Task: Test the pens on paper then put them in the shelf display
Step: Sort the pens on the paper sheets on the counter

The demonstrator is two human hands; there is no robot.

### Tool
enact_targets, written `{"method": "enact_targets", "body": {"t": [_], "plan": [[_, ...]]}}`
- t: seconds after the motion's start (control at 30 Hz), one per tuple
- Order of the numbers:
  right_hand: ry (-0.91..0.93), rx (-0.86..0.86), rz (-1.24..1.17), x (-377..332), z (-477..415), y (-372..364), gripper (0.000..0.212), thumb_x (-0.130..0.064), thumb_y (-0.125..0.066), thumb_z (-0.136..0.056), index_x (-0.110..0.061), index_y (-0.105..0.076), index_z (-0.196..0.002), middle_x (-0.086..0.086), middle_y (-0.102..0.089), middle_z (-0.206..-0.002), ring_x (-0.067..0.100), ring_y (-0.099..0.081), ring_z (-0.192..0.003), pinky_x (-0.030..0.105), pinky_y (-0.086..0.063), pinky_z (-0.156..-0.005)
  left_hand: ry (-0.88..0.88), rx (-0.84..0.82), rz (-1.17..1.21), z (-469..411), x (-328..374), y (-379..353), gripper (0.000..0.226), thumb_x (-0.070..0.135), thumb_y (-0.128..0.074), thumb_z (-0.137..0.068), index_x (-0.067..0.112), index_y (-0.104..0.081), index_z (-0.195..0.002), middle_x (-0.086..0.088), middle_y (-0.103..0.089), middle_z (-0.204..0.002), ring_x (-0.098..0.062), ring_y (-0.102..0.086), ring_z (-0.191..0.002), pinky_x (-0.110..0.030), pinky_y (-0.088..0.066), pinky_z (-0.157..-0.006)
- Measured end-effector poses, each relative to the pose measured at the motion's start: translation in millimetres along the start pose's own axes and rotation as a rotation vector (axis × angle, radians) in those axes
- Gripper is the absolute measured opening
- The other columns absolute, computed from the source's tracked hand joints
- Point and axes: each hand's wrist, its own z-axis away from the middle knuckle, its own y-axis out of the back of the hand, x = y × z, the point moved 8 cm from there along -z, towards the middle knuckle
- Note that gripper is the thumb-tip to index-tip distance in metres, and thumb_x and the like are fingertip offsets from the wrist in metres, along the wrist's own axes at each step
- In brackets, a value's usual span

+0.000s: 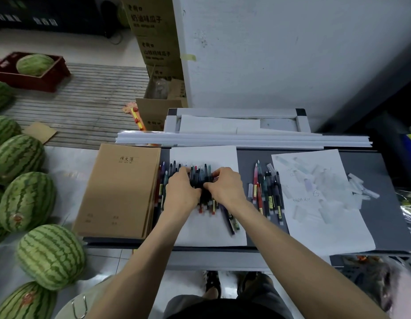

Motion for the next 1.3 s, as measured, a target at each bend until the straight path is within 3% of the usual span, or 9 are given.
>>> {"method": "enact_targets", "body": {"t": [0.23, 0.5, 0.6, 0.67, 0.77, 0.93, 1.1, 1.3], "plan": [[0.067, 0.054, 0.074, 12, 5, 15, 0.022, -0.020, -0.077, -0.089, -0.012, -0.072, -0.109, 0.005, -0.073, -0.100, 0.024, -0.070, -0.094, 0.035, -0.058, -0.085, -0.036, 0.020, -0.066, 6, -6, 8, 0.057, 0.016, -0.079, -0.088, 0.021, -0.056, -0.140, -0.004, -0.063, -0.123, -0.025, -0.064, -0.104, -0.035, -0.052, -0.081], [0.138, 0.072, 0.083, 33, 16, 30, 0.015, -0.021, -0.070, -0.095, -0.016, -0.073, -0.109, -0.004, -0.073, -0.096, 0.009, -0.065, -0.082, 0.026, -0.057, -0.081, -0.131, -0.041, -0.186, 18, 0, 3, 0.053, 0.013, -0.070, -0.093, 0.018, -0.055, -0.143, -0.003, -0.055, -0.133, -0.027, -0.063, -0.111, -0.037, -0.054, -0.088], [0.166, 0.120, 0.226, 43, 28, 41, 0.021, -0.035, -0.067, -0.096, -0.017, -0.070, -0.107, -0.001, -0.072, -0.099, 0.016, -0.065, -0.084, 0.029, -0.054, -0.075, -0.202, -0.062, -0.264, 30, 6, -2, 0.054, 0.019, -0.071, -0.094, 0.021, -0.053, -0.145, -0.002, -0.051, -0.133, -0.026, -0.064, -0.104, -0.041, -0.057, -0.082], [0.187, 0.104, 0.346, 51, 40, 40, 0.032, -0.044, -0.070, -0.091, -0.016, -0.066, -0.106, 0.002, -0.069, -0.097, 0.021, -0.064, -0.084, 0.032, -0.053, -0.072, -0.254, -0.066, -0.323, 37, 9, -5, 0.053, 0.026, -0.071, -0.094, 0.024, -0.052, -0.144, -0.001, -0.050, -0.132, -0.025, -0.059, -0.113, -0.040, -0.055, -0.077], [0.172, 0.013, 0.458, 63, 56, 26, 0.040, -0.048, -0.072, -0.090, -0.015, -0.059, -0.108, 0.006, -0.065, -0.100, 0.028, -0.066, -0.091, 0.037, -0.055, -0.074, -0.318, -0.100, -0.387, 48, 14, -17, 0.051, 0.029, -0.069, -0.096, 0.025, -0.051, -0.144, 0.000, -0.048, -0.134, -0.024, -0.051, -0.124, -0.042, -0.057, -0.083], [0.119, 0.012, 0.372, 59, 57, 15, 0.038, -0.044, -0.072, -0.091, -0.015, -0.049, -0.095, 0.008, -0.065, -0.093, 0.030, -0.066, -0.083, 0.035, -0.051, -0.065, -0.370, -0.146, -0.480, 60, 21, -36, 0.054, 0.031, -0.069, -0.095, 0.025, -0.048, -0.144, 0.000, -0.039, -0.141, -0.022, -0.043, -0.130, -0.036, -0.055, -0.085], [0.090, 0.079, 0.322, 42, 37, 16, 0.034, -0.039, -0.073, -0.093, -0.014, -0.050, -0.096, 0.013, -0.070, -0.099, 0.034, -0.070, -0.091, 0.033, -0.045, -0.064, -0.381, -0.135, -0.482, 54, 26, -36, 0.050, 0.026, -0.068, -0.091, 0.025, -0.052, -0.139, -0.001, -0.041, -0.135, -0.023, -0.045, -0.127, -0.036, -0.053, -0.076], [0.087, 0.089, 0.303, 33, 22, 18, 0.033, -0.036, -0.073, -0.095, -0.009, -0.056, -0.100, 0.015, -0.068, -0.099, 0.034, -0.068, -0.092, 0.033, -0.044, -0.064, -0.389, -0.146, -0.482, 43, 37, -35, 0.049, 0.025, -0.068, -0.091, 0.022, -0.054, -0.138, -0.003, -0.043, -0.135, -0.024, -0.044, -0.127, -0.038, -0.054, -0.077]]}}
